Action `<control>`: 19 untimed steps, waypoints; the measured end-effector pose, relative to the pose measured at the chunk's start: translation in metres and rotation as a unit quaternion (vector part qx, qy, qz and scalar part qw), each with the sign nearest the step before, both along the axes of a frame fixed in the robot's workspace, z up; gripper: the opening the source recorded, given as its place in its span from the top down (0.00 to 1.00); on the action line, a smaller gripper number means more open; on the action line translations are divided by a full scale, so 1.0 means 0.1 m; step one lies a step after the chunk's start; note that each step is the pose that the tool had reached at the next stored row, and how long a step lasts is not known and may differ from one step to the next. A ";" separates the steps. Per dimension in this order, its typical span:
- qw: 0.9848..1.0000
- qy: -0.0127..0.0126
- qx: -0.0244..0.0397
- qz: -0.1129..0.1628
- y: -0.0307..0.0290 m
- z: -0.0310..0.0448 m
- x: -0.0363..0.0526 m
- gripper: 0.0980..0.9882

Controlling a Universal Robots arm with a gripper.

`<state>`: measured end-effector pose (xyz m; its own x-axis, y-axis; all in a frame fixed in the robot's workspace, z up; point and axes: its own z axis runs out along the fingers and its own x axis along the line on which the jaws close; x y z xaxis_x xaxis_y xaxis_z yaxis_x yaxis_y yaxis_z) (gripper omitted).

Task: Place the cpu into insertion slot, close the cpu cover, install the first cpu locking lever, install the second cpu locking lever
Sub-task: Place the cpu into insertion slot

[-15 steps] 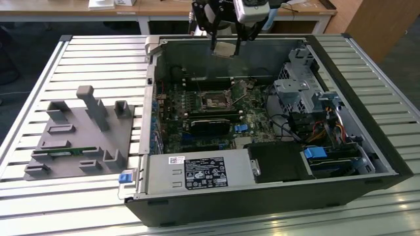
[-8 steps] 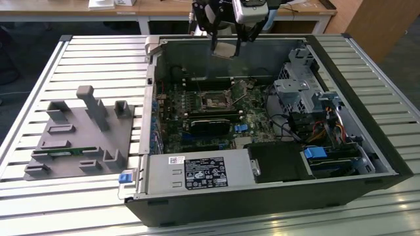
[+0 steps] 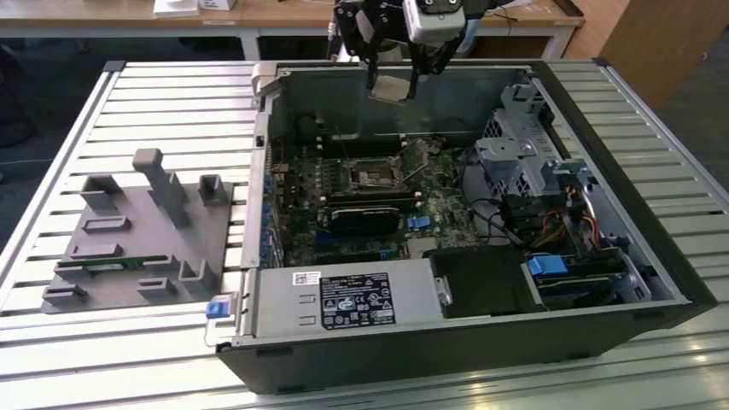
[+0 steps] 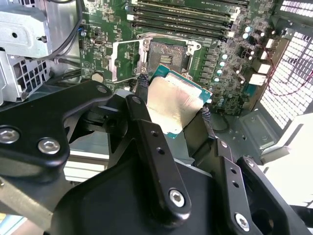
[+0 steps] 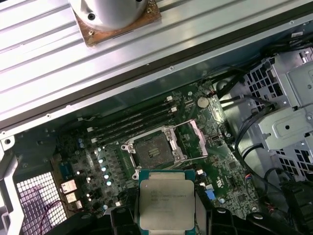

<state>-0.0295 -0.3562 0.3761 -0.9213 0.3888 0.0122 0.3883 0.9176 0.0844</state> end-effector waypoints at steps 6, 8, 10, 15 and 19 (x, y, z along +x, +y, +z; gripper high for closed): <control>1.000 0.000 0.000 -0.008 0.000 -0.001 0.000 0.50; 1.000 0.000 0.000 -0.011 0.000 -0.002 0.000 0.50; 1.000 0.000 0.000 -0.014 0.000 -0.003 0.000 0.50; 1.000 0.000 0.000 -0.019 0.000 -0.004 0.000 0.50; 1.000 0.000 0.000 -0.020 0.000 -0.009 0.000 0.50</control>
<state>-0.0295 -0.3562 0.3752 -0.9047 0.4259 0.0121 0.4253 0.9011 0.0845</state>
